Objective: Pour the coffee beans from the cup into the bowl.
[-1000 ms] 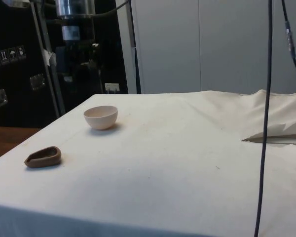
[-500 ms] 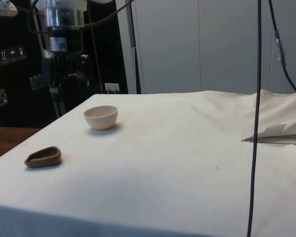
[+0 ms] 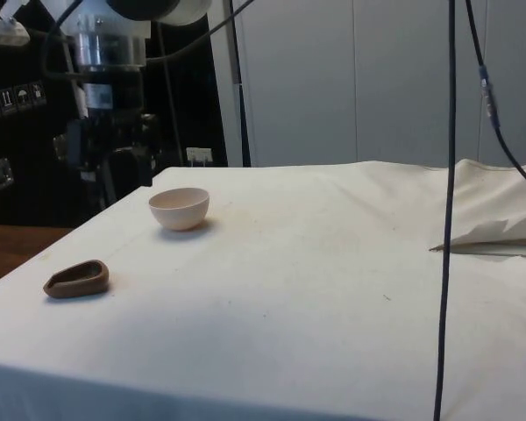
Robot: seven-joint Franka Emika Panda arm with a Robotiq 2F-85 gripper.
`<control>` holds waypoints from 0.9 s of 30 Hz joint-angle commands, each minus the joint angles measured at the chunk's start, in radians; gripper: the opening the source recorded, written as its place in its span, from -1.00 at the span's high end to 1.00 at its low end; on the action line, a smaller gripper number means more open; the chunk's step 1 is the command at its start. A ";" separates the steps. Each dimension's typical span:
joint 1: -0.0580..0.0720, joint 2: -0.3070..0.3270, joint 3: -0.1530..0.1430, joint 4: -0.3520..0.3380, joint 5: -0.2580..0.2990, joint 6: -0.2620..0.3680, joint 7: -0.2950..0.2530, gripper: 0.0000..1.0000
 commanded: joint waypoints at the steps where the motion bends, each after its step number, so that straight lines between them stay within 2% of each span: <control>1: 0.007 0.007 -0.004 0.011 -0.007 0.004 0.018 -1.00; 8: 0.020 0.022 0.003 0.031 -0.018 0.022 0.070 -1.00; 9: 0.012 0.018 0.007 0.026 -0.012 0.011 0.055 -1.00; 10: 0.022 0.024 0.005 0.033 -0.020 0.024 0.077 -1.00; 15: 0.032 0.042 0.009 0.045 -0.029 0.044 0.112 -1.00; 17: 0.034 0.051 0.009 0.051 -0.032 0.051 0.124 -1.00; 18: 0.028 0.042 0.014 0.042 -0.028 0.046 0.111 -1.00; 19: 0.035 0.055 0.009 0.055 -0.034 0.053 0.129 -1.00; 25: 0.042 0.093 0.007 0.088 -0.040 0.060 0.173 -1.00; 26: 0.035 0.089 0.014 0.086 -0.035 0.051 0.160 -1.00; 27: 0.042 0.098 0.007 0.091 -0.041 0.060 0.180 -1.00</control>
